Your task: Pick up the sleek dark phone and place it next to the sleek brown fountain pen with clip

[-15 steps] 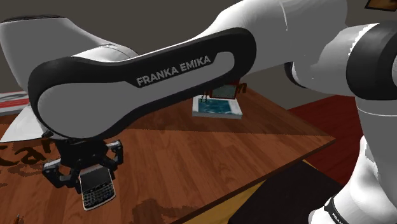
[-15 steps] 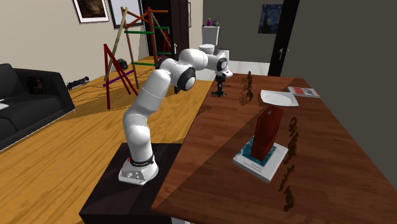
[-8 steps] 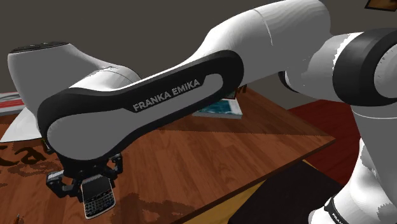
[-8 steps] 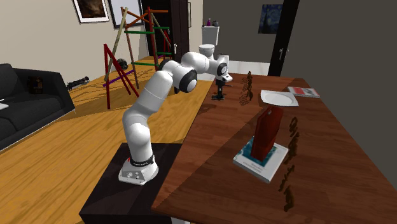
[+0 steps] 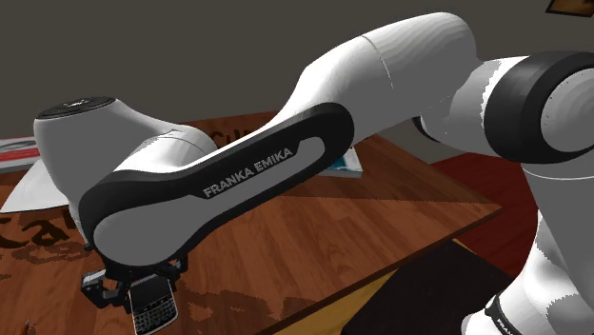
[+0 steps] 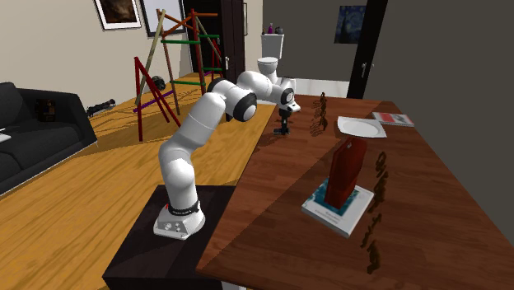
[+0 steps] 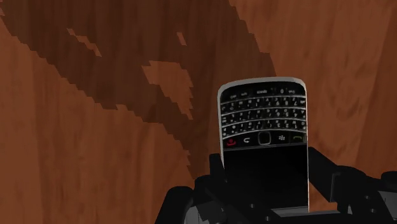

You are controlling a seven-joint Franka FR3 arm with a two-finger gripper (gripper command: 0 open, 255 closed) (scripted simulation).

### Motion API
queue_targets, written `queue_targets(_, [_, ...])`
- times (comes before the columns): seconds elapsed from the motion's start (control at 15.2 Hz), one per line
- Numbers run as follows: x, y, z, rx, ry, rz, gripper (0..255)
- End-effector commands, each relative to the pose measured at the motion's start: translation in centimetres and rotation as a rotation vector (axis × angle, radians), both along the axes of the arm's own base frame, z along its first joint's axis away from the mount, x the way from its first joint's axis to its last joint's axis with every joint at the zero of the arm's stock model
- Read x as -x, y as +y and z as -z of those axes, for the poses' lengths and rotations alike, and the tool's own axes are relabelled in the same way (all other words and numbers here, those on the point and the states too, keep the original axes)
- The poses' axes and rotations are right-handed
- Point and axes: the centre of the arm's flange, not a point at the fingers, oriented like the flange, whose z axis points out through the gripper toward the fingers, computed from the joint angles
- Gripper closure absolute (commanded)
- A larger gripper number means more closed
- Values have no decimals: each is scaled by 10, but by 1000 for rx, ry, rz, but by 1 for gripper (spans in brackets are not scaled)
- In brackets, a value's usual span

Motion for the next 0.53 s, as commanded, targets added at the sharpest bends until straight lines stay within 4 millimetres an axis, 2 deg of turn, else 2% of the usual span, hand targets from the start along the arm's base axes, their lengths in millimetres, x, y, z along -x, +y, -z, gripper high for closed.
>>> queue_targets(0.0, [0, 0, 1, 0, 0, 0, 255])
queue_targets(0.33, [0, 0, 1, 0, 0, 0, 255])
queue_targets(0.4, [0, 0, 1, 0, 0, 0, 0])
queue_targets(0.46, [0, 0, 1, -1, 0, 0, 0])
